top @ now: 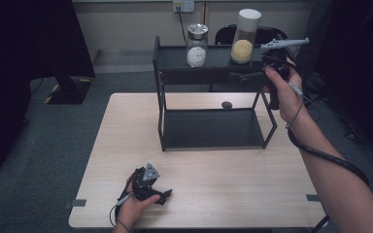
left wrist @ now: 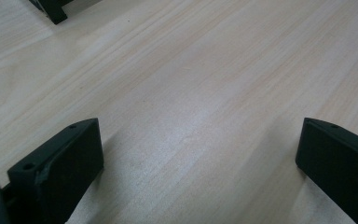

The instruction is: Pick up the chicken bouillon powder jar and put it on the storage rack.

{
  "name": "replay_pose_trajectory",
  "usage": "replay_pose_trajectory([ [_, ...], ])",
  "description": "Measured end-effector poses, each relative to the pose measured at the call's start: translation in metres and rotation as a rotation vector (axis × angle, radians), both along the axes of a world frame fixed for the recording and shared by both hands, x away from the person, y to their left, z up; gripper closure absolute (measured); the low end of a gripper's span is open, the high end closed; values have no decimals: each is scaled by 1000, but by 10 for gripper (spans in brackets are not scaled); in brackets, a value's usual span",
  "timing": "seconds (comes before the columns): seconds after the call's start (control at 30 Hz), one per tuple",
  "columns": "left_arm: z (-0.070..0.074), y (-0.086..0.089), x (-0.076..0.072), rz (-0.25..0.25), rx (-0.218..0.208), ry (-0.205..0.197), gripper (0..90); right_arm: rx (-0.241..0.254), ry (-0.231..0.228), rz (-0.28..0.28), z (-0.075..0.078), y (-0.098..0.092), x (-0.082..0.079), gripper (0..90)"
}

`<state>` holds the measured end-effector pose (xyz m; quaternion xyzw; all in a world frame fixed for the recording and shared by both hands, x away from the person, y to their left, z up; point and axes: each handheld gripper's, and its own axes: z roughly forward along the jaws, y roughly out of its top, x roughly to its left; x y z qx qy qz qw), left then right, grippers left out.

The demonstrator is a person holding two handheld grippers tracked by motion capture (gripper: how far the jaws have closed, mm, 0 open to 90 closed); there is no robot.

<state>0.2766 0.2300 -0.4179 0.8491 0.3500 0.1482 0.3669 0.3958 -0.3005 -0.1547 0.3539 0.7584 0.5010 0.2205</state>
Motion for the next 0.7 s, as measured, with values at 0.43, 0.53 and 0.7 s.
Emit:
replay_pose_trajectory([
  [0.43,0,0,0,1,-1,-1,0,-8,10,13,-24,-1,-8,5],
  [0.53,0,0,0,0,-1,-1,0,-5,14,17,-29,-2,-9,5],
  [0.7,0,0,0,1,-2,-1,0,-6,20,21,-37,-2,-11,5],
])
